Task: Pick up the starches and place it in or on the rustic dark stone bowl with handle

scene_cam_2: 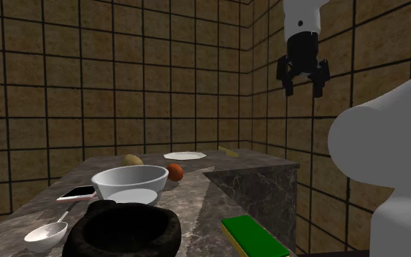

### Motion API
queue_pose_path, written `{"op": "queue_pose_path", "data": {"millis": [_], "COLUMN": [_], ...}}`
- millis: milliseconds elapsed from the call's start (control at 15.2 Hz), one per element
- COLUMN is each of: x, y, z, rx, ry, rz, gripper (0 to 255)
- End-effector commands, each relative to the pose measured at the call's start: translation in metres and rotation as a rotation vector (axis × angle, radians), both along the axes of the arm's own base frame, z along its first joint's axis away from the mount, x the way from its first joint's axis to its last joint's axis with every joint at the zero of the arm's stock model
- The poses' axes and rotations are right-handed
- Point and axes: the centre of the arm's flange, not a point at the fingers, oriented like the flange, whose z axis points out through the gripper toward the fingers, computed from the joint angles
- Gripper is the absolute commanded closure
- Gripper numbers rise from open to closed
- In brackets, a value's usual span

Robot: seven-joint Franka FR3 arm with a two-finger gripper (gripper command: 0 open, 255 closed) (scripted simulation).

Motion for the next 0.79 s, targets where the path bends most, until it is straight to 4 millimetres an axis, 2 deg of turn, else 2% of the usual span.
{"op": "queue_pose_path", "data": {"millis": [0, 726], "x": [0.000, 0.064], "y": [0.000, 0.105], "z": [0.000, -0.070], "rx": [0.000, -0.008], "ry": [0.000, -0.064], "rz": [0.000, 0.031], "gripper": [0, 0]}}
